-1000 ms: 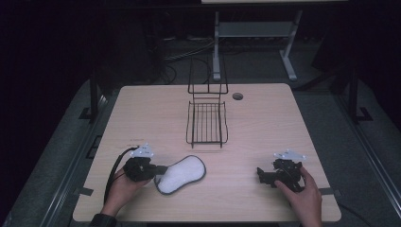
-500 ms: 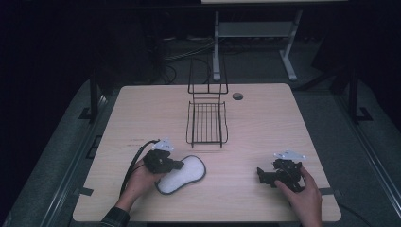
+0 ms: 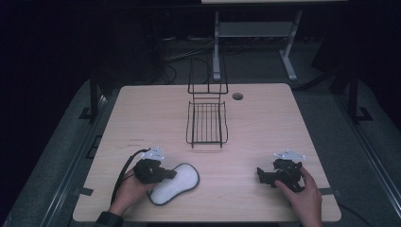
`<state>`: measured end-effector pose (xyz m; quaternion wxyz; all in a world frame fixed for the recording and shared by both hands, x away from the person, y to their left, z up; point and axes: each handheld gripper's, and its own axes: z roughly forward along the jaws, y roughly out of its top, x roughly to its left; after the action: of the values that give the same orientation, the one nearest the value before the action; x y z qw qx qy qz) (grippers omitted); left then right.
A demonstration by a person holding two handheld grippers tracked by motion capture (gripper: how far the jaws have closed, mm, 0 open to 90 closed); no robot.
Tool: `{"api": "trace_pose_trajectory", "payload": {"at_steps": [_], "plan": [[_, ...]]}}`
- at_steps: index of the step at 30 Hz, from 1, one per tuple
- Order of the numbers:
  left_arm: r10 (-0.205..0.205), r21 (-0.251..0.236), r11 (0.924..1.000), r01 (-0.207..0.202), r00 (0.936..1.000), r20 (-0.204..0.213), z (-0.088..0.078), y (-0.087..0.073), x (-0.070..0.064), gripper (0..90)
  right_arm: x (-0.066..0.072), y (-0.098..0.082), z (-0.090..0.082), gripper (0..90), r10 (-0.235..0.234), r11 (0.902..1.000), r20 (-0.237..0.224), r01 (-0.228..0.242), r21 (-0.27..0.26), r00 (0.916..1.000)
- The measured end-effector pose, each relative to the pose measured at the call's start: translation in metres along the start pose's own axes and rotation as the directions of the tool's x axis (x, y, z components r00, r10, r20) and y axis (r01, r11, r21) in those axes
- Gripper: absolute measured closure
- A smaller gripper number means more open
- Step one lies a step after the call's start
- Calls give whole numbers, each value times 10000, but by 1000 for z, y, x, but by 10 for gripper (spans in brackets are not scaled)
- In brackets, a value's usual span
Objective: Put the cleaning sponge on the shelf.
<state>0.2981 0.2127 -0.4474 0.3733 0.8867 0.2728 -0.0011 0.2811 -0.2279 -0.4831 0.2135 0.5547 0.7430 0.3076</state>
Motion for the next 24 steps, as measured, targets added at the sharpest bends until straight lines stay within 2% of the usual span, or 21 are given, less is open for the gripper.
{"api": "trace_pose_trajectory", "payload": {"at_steps": [2, 4, 6, 8, 10, 14, 19, 24], "plan": [[-47, -139, 9999, 47, 10000, 4, -3, 0, -1, 895, 0, 0, 0, 0, 0, 10000, 0, 0, 1, 10000], [-107, -289, 9995, 106, 9999, -21, -7, -1, -2, 849, 0, 0, 0, 0, 2, 10000, -1, -2, 0, 10000], [-207, -413, 9989, 203, 9997, -105, -10, -2, -3, 756, 0, 0, 0, 0, 2, 10000, -1, -2, 1, 10000], [-486, -573, 9972, 476, 9987, -165, -14, -3, -4, 655, 0, 0, 0, 0, 3, 10000, -1, -3, 0, 10000], [-526, -634, 9967, 506, 9981, -313, -16, -4, -6, 531, 0, 0, 0, 0, 3, 10000, -2, -3, 1, 10000], [-435, -446, 9981, 417, 9983, -386, -14, -7, -7, 333, 0, 0, 0, 0, 0, 10000, -1, 0, 0, 10000], [-172, -293, 9995, 152, 9977, -662, -5, -6, -9, 142, 0, 0, 0, 0, -1, 10000, -2, 1, 1, 10000], [-92, -222, 9997, 75, 9972, -743, 0, -8, -9, 134, 0, 0, 0, 0, -5, 10000, 4, 5, 3, 10000]]}}
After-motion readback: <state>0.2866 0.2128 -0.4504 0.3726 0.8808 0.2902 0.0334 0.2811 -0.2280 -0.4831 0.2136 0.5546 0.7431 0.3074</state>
